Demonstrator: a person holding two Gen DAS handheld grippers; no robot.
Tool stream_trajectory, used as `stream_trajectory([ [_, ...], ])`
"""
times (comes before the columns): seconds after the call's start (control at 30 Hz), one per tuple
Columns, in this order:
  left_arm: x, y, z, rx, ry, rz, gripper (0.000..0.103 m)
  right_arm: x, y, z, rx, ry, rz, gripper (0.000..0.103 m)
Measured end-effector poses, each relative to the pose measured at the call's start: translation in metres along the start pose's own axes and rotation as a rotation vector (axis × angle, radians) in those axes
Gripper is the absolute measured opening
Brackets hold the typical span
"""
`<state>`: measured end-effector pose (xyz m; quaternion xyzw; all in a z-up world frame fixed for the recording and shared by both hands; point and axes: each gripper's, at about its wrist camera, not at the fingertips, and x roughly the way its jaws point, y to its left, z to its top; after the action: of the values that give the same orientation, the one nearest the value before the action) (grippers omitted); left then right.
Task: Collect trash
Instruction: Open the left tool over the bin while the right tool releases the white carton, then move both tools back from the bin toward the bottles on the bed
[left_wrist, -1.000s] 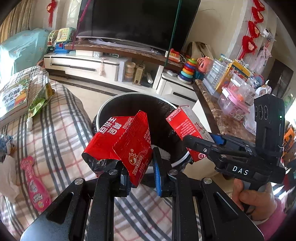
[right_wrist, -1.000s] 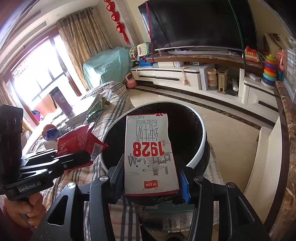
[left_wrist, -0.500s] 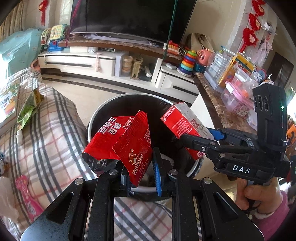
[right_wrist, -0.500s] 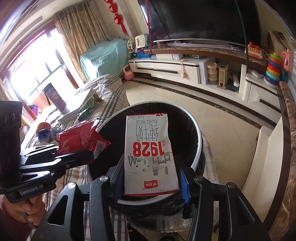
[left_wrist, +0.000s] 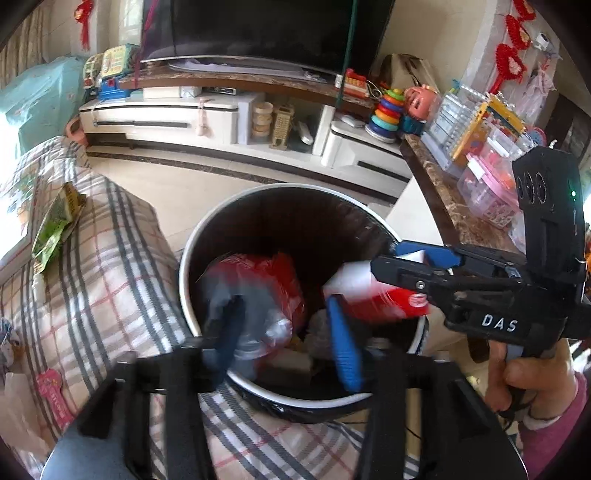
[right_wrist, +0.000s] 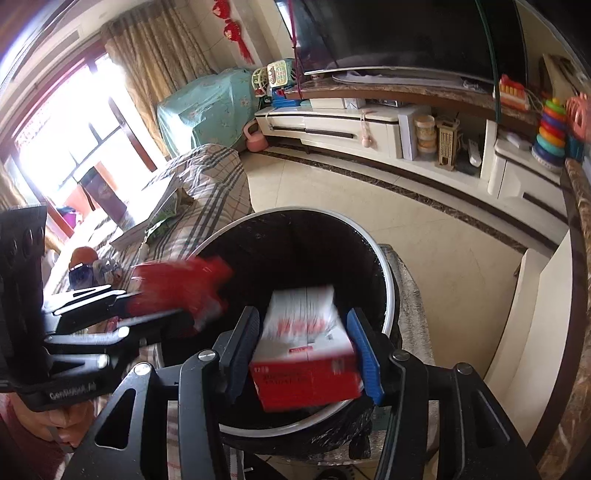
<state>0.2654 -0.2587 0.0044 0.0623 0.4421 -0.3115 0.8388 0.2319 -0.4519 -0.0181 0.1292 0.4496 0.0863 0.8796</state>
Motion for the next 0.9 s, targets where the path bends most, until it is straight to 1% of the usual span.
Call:
stream_trajectory([
  [0.23,-0.010,0.006,-0.008,-0.021,-0.020,0.003,0.053,-0.011,-0.002,-0.004,0.025,-0.033,0.002,0.053],
  [0.33,-0.017,0.011,-0.018,-0.037,-0.033,0.008,0.054,-0.016,0.001,-0.006,0.028,-0.044,0.005,0.053],
  [0.53,-0.036,0.025,-0.048,-0.113,-0.055,0.016,0.055,-0.025,0.017,-0.016,0.030,-0.066,0.030,0.053],
  [0.57,-0.041,0.029,-0.056,-0.131,-0.062,0.021,0.055,-0.026,0.021,-0.018,0.029,-0.071,0.037,0.057],
  [0.63,-0.051,0.037,-0.070,-0.165,-0.079,0.031,0.055,-0.029,0.030,-0.023,0.024,-0.081,0.054,0.060],
  [0.7,-0.060,0.044,-0.082,-0.196,-0.095,0.040,0.055,-0.032,0.041,-0.028,0.012,-0.098,0.066,0.060],
  [0.73,-0.066,0.049,-0.089,-0.213,-0.104,0.049,0.055,-0.033,0.046,-0.031,0.007,-0.103,0.071,0.061],
  [0.87,-0.084,0.069,-0.114,-0.260,-0.121,0.090,0.055,-0.035,0.070,-0.041,-0.014,-0.124,0.107,0.073],
  [0.9,-0.088,0.073,-0.118,-0.271,-0.125,0.098,0.055,-0.035,0.077,-0.044,-0.019,-0.129,0.115,0.074],
])
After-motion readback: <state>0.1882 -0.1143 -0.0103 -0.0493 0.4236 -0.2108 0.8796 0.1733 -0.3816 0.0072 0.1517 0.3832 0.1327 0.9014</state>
